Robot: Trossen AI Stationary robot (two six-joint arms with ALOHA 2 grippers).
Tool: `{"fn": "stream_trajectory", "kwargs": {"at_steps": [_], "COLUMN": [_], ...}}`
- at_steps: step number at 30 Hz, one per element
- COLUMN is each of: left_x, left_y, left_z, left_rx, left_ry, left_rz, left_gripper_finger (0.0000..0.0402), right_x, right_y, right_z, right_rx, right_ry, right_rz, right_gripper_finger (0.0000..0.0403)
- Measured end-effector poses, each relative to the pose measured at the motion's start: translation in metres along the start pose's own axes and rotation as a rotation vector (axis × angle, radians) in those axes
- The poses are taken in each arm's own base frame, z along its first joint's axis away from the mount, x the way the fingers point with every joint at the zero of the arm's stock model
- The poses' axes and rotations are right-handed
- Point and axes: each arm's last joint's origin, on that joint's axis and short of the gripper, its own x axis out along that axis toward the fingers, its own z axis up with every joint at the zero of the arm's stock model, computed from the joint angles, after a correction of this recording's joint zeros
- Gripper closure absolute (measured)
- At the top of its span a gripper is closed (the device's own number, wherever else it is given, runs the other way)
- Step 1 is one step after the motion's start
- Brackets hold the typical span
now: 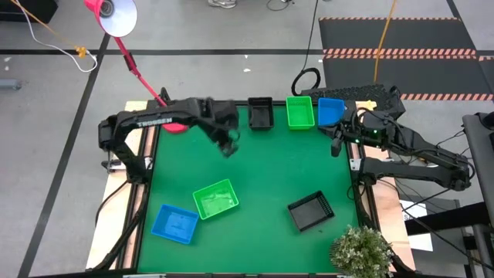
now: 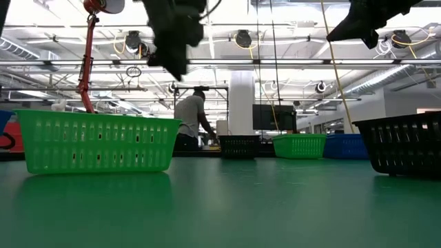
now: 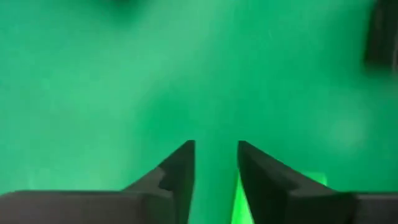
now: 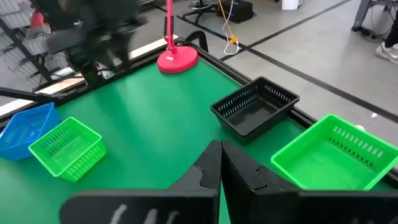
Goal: Stack baskets by color
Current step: Stack the green bin on the stacked green bin
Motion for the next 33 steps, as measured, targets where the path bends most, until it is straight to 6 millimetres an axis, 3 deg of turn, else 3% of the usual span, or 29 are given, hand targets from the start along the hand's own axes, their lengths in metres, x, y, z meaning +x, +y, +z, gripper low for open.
{"fn": "stream_trajectory", "kwargs": {"at_steps": [6,13,20,29,33], "left_x": [0.003,0.042,0.064,0.091,0.105], "left_y": [-0.045,-0.065,-0.07,-0.056,-0.05], "left_z": [-0.038,-0.077,-0.096,-0.11,-0.118], "left_rx": [0.245,0.19,0.191,0.204,0.202], "left_ry": [0.182,0.322,0.295,0.268,0.249], "left_rz": [-0.044,-0.075,-0.006,0.046,0.033], "left_gripper_finger": [0.0192,0.014,0.0145,0.0151,0.0175], "right_x": [0.0,0.0,-0.001,-0.002,-0.003], "right_y": [0.0,0.001,0.006,0.01,0.012], "right_z": [0.0,0.0,-0.001,-0.003,-0.003], "right_rx": [0.078,0.207,0.255,0.277,0.269], "right_ry": [-0.002,0.018,0.084,0.146,0.164], "right_rz": [0.0,0.049,0.206,0.345,0.389], "right_gripper_finger": [0.0403,0.0403,0.0403,0.0403,0.0403]}}
